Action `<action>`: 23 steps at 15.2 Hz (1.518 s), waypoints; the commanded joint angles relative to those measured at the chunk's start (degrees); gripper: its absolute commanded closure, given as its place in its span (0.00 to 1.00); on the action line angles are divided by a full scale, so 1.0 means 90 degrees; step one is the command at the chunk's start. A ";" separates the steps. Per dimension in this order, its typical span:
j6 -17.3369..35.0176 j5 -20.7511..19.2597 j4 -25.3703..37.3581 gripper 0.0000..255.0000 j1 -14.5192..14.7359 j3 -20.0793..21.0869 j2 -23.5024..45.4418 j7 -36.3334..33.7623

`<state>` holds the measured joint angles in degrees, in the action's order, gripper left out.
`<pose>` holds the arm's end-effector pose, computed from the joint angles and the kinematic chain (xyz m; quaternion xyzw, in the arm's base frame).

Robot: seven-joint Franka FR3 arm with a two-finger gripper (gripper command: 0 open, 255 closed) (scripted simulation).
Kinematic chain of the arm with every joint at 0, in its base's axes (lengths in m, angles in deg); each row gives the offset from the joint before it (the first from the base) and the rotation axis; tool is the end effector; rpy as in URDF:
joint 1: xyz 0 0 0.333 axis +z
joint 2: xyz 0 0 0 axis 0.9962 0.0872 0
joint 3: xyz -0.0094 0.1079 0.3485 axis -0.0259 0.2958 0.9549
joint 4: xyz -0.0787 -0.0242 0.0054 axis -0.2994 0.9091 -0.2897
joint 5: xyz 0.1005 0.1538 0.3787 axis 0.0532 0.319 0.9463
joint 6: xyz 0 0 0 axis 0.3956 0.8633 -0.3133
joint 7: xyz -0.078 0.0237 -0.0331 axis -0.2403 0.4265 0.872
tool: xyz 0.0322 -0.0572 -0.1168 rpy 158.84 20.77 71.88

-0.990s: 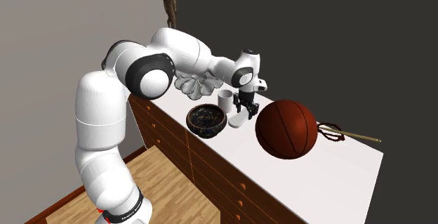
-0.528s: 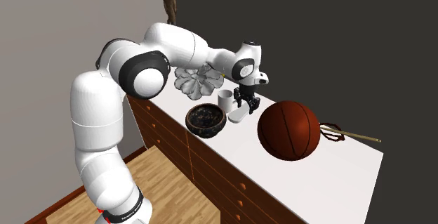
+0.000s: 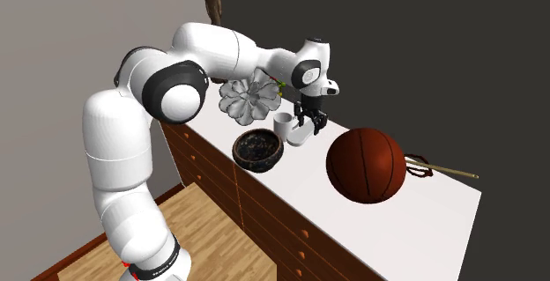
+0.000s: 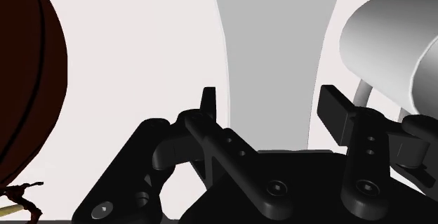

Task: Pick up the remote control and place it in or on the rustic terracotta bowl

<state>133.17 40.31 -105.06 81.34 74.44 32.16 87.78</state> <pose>0.6646 -0.0748 0.4289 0.9998 -0.0163 -0.0053 0.0098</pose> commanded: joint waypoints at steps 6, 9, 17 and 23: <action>-0.0544 -0.0004 0.0402 1.00 -0.0002 -0.0004 -0.0141 0.0012; -0.0787 -0.0005 0.0604 1.00 -0.0002 -0.0004 -0.0182 0.0015; -0.1058 -0.0038 0.0296 1.00 0.0059 0.0024 -0.0760 -0.0075; -0.0756 -0.0097 -0.1515 1.00 0.0214 0.0159 -0.2264 -0.0386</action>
<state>126.13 39.50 -116.37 83.13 75.73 13.90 84.64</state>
